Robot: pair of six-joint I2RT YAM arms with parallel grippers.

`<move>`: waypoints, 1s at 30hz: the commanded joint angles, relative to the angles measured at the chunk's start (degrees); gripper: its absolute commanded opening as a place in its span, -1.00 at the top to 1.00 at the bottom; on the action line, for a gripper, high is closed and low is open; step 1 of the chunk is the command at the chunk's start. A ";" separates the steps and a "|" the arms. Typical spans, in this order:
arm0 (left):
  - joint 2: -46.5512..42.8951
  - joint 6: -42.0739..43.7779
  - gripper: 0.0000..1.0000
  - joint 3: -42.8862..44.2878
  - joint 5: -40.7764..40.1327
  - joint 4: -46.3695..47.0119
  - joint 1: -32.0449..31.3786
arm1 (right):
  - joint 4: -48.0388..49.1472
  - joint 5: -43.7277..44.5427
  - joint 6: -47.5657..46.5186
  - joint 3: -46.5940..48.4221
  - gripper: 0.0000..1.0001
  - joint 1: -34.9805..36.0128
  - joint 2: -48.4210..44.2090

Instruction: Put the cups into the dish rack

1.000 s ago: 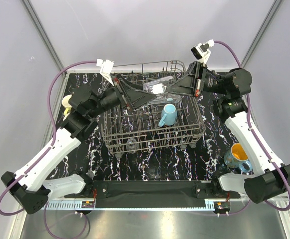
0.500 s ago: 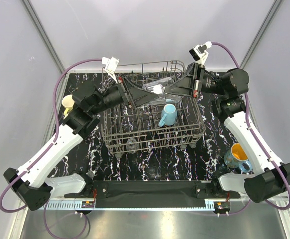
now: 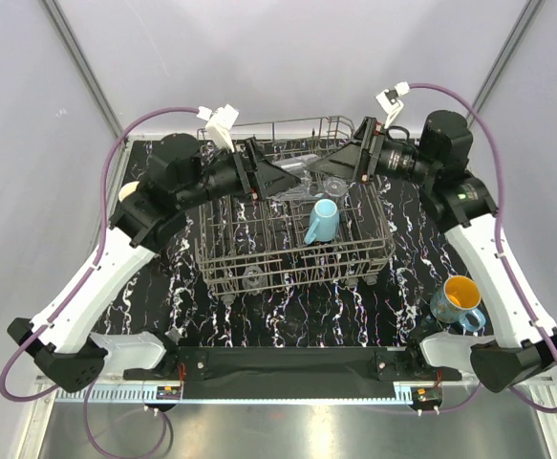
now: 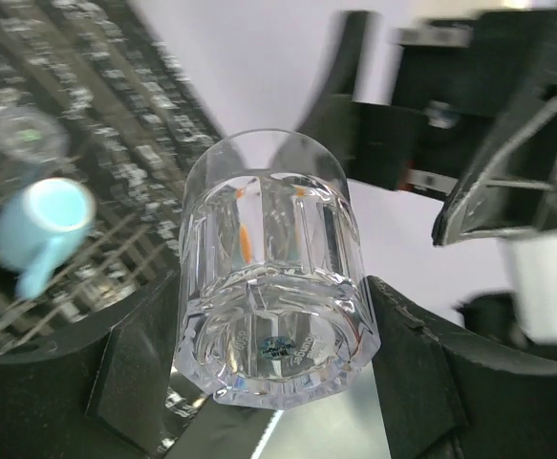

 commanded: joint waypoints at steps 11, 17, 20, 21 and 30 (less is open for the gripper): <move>15.77 3.63 1.00 21.70 -19.64 -35.32 0.05 | -40.68 56.71 -28.78 6.03 -0.99 0.23 -5.91; 23.68 -2.69 1.00 23.98 -17.28 -39.97 -0.21 | -40.59 57.60 -29.83 2.60 -0.99 0.14 -8.37; 29.21 -5.15 1.00 28.72 -19.81 -45.86 -2.14 | -40.24 57.86 -30.45 0.58 -0.99 0.23 -9.25; 30.36 -5.77 1.00 31.35 -20.60 -47.18 -3.45 | -40.15 58.04 -30.80 -0.12 -0.99 0.23 -9.60; 39.07 -10.35 1.00 37.97 -25.54 -58.00 -6.98 | -39.80 59.36 -32.03 -1.97 -0.99 0.23 -11.63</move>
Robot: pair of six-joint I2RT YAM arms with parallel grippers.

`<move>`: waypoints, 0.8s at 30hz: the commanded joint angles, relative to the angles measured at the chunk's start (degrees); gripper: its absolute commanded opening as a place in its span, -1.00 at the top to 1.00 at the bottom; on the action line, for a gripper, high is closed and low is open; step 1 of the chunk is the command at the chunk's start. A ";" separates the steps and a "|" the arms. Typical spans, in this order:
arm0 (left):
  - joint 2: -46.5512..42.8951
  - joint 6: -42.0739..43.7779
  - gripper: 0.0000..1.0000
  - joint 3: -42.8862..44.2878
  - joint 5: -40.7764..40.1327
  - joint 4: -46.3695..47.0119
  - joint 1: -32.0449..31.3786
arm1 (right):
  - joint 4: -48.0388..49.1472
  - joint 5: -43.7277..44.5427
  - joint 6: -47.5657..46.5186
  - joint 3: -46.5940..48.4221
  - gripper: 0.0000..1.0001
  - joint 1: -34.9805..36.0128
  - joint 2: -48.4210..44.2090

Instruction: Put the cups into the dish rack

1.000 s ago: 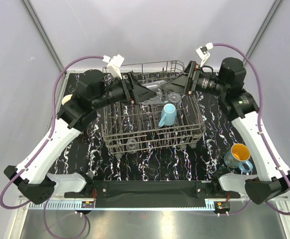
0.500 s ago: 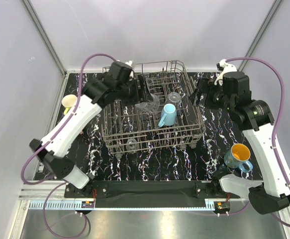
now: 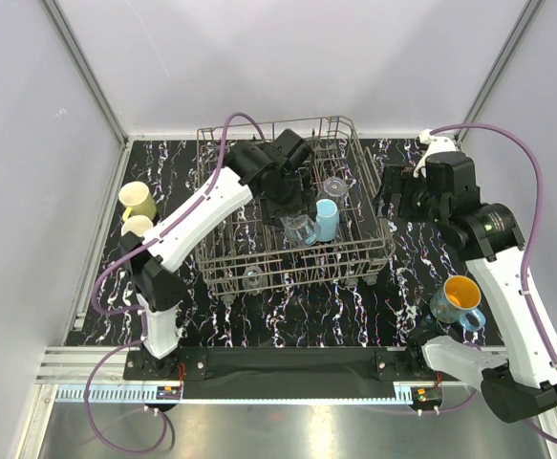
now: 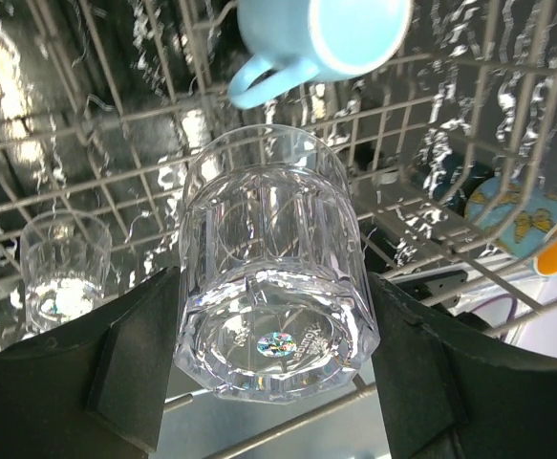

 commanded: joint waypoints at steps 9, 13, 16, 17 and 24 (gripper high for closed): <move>4.42 0.55 1.00 2.58 -1.94 -10.42 0.08 | 2.26 -1.62 -0.57 -3.10 -0.99 0.16 -3.33; 5.92 0.91 1.00 2.67 -2.03 -11.39 -0.01 | 2.61 -1.09 -0.84 -3.36 -0.99 0.16 -3.94; 6.97 1.61 1.00 2.49 -2.56 -12.96 -0.27 | 2.88 -0.48 -0.92 -4.07 -0.99 0.16 -4.38; 7.24 1.96 1.00 2.32 -2.30 -13.15 -0.27 | 2.88 -0.13 -0.93 -4.16 -0.99 0.16 -4.38; 7.24 3.19 1.00 -0.66 -0.45 -13.94 -0.54 | 3.31 -0.12 -0.93 -4.60 -0.99 0.16 -4.47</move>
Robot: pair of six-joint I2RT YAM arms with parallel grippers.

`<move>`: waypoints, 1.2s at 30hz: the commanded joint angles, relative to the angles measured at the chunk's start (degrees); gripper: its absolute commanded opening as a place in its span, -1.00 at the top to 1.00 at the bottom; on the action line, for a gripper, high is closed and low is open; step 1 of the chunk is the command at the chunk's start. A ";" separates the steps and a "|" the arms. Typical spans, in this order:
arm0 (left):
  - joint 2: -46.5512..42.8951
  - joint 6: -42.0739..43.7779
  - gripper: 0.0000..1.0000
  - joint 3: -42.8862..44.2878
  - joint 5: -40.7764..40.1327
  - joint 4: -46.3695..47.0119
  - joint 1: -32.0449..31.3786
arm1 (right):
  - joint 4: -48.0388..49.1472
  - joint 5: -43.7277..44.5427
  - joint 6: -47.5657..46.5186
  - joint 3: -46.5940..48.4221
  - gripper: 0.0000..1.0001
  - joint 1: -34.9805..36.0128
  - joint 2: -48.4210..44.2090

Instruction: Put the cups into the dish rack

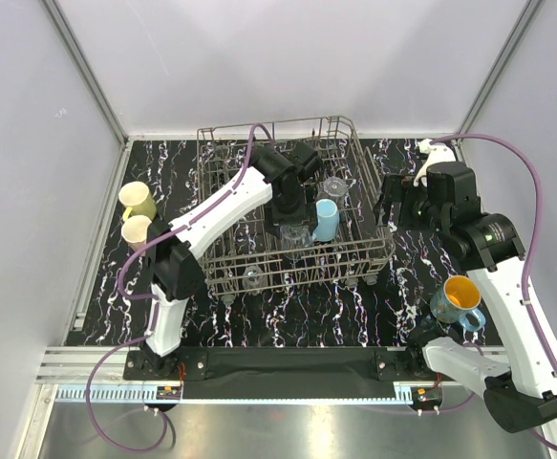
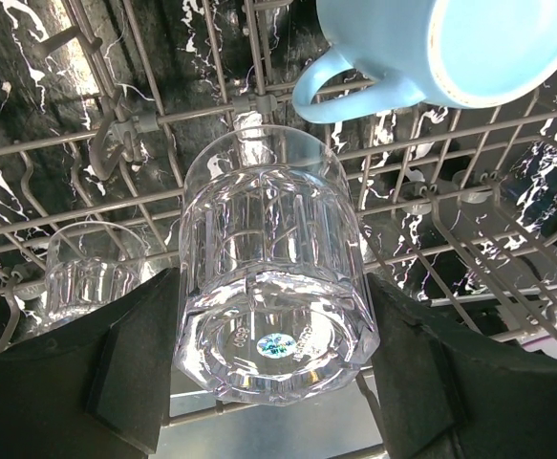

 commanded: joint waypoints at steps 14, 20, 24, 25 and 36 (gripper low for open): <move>-3.04 3.11 1.00 -6.38 9.01 -10.71 -0.23 | 2.47 0.18 -0.60 -0.89 -0.99 0.16 -1.70; -4.80 1.89 1.00 -7.61 8.40 -10.71 0.21 | 2.46 0.09 -0.69 -1.41 -1.00 0.16 -2.49; -6.64 2.23 1.00 -8.93 10.42 -10.71 0.47 | 2.55 -0.70 -0.51 -1.41 -0.99 0.16 -2.58; -6.91 2.15 1.00 -9.28 11.21 -10.71 0.56 | 2.55 -0.79 -0.51 -1.33 -0.99 0.16 -2.49; -6.47 2.41 1.00 -12.28 13.94 -10.71 0.56 | 2.20 -0.61 -0.25 -1.76 -0.99 0.16 -3.81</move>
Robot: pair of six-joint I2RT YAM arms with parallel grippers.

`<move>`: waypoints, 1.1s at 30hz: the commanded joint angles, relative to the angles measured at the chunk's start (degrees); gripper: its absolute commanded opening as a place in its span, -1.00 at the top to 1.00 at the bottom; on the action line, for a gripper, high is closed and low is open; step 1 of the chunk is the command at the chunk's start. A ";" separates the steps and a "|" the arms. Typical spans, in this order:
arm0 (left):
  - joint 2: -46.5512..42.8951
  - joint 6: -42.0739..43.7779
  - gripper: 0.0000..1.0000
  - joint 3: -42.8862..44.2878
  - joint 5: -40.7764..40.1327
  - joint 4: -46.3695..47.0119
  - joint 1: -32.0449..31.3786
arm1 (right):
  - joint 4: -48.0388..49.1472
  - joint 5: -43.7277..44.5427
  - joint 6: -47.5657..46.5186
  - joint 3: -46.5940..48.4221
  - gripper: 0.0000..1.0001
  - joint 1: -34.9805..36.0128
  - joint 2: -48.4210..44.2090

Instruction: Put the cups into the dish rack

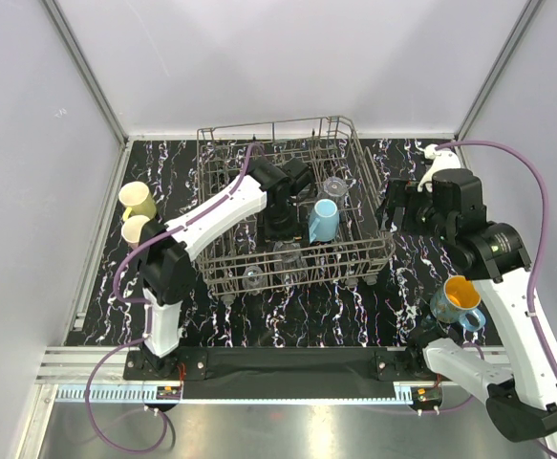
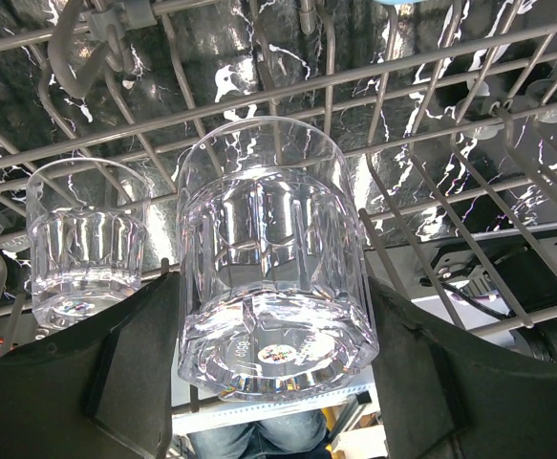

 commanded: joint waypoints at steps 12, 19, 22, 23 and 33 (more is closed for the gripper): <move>3.10 0.12 1.00 4.92 1.14 -11.23 -1.79 | 2.51 -0.90 -0.42 -1.20 -0.99 0.16 -2.24; 4.34 -0.24 0.76 4.40 -0.18 -11.14 -1.87 | 2.51 -0.64 -0.60 -1.55 -0.99 0.16 -2.77; 4.16 -0.32 0.66 3.26 -0.62 -10.18 -1.87 | 2.69 -0.55 -0.68 -2.25 -0.99 0.16 -3.30; 3.90 -0.41 0.62 2.82 -0.62 -9.31 -1.87 | 2.86 -0.55 -0.60 -2.34 -0.99 0.16 -3.30; 2.67 -0.41 -0.21 -1.49 0.52 -5.87 -1.87 | 2.51 -0.72 -0.68 -1.64 -0.99 0.25 -3.30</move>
